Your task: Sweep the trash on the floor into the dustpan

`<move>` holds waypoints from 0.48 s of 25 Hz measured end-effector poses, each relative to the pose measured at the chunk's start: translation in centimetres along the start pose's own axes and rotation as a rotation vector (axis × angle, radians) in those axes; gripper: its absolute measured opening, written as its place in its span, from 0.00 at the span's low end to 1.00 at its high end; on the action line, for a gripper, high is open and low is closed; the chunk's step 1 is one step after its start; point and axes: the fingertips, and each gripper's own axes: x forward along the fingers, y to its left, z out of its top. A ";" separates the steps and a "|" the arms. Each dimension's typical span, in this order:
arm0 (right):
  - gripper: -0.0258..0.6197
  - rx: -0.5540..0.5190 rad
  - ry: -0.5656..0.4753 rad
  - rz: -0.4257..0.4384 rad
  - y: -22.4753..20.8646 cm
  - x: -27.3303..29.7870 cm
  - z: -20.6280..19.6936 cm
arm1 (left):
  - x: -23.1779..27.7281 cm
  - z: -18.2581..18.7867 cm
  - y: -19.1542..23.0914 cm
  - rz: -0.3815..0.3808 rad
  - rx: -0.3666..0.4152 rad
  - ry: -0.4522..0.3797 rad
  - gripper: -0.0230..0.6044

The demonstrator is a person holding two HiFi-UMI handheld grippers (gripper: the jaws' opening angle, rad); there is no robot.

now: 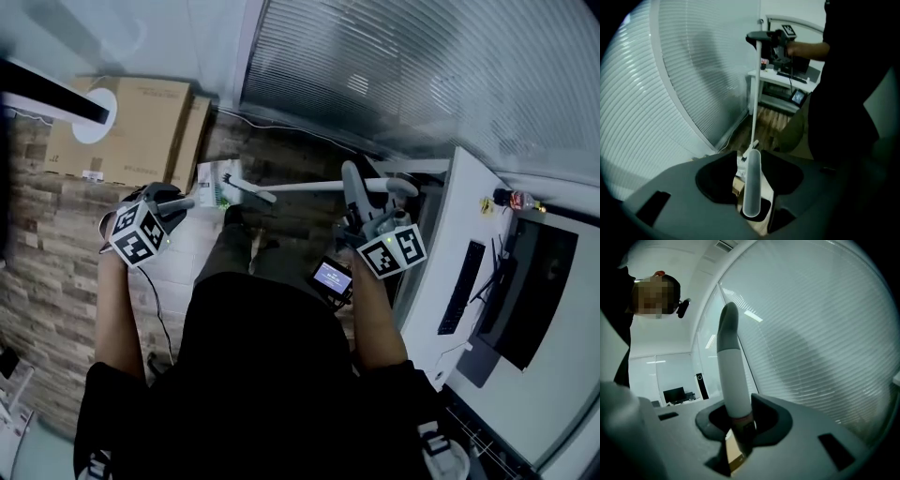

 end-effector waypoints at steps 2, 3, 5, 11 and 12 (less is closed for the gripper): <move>0.17 -0.040 0.009 0.006 0.0 -1.0 0.8 | -1.9 2.1 0.9 0.038 -0.053 -0.100 0.23; 0.17 -0.066 0.016 0.007 -0.1 -1.5 1.2 | -3.0 3.3 1.5 0.065 -0.085 -0.168 0.20; 0.15 -0.128 0.019 0.004 -0.2 -2.5 1.8 | -5.6 6.3 2.5 0.117 -0.165 -0.349 0.11; 0.13 -0.256 -0.001 -0.009 -0.9 -7.6 4.3 | -14.6 14.3 2.2 0.260 -0.366 -0.904 0.03; 0.13 -0.268 -0.007 -0.011 -0.9 -8.7 4.8 | -16.0 15.4 1.6 0.283 -0.394 -0.992 0.03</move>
